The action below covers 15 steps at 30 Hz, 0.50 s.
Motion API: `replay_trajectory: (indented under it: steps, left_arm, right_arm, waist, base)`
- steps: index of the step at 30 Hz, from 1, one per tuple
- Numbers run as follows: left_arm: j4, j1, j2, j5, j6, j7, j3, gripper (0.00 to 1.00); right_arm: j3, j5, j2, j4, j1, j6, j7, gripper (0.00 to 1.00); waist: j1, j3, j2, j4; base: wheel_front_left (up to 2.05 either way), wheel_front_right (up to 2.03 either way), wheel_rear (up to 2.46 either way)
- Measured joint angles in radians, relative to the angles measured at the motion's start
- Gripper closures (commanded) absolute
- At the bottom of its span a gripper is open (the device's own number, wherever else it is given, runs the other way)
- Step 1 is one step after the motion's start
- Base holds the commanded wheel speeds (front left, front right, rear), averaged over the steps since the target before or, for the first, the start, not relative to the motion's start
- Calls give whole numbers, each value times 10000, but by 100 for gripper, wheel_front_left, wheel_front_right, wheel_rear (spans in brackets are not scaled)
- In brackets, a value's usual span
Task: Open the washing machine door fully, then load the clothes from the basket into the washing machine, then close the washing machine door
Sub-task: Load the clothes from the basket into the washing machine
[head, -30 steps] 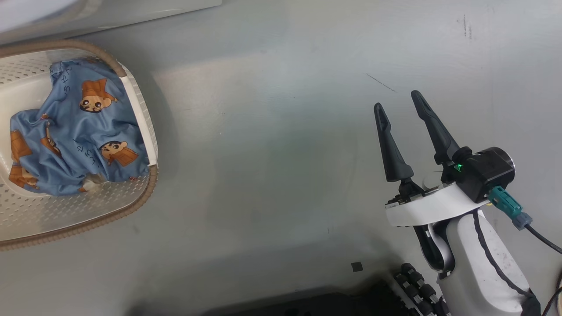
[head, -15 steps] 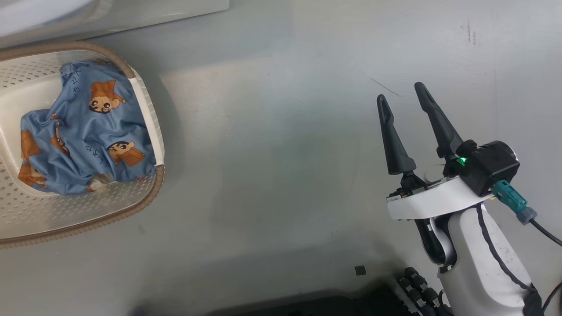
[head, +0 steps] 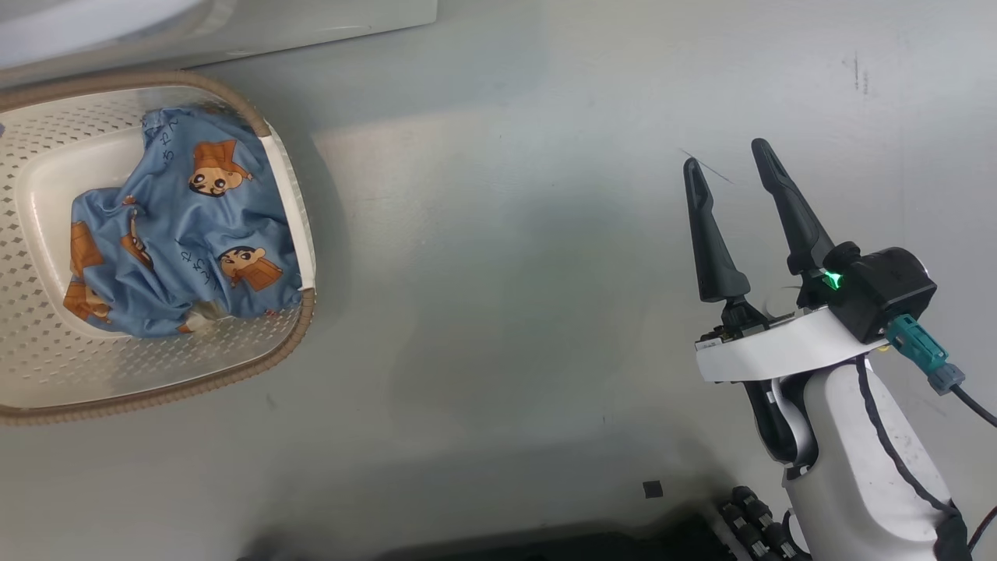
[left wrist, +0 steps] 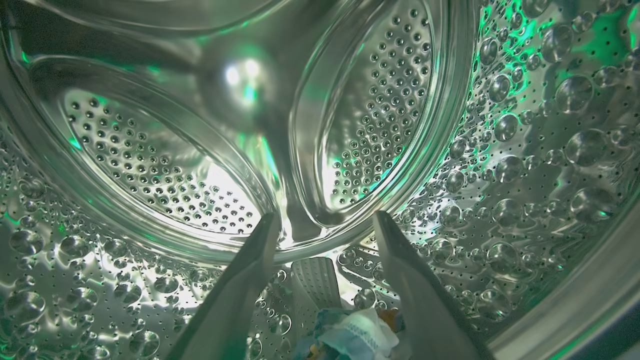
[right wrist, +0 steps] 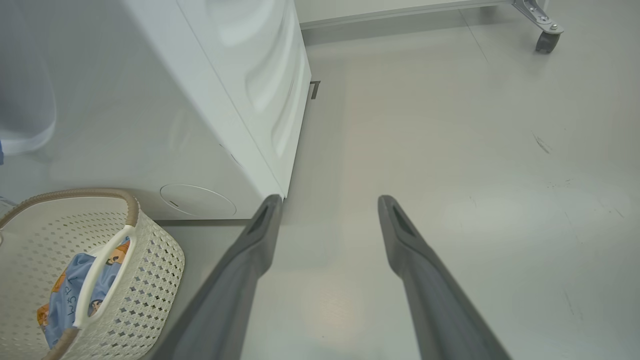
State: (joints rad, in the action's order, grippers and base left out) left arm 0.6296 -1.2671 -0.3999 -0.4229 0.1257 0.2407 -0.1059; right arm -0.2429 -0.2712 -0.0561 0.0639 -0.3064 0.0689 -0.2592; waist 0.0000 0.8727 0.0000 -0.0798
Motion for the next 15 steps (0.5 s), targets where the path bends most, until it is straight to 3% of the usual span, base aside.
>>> replay_trajectory:
  steps: [15]
  left_arm:
    - [-970, 1925, 303, -525, 0, 169, 487, 0]
  right_arm:
    - [146, 2, -4, 0, -92, -10, 0, 0]
  waist:
    - [0, -112, 0, 356]
  base:
    - [0, 0, 0]
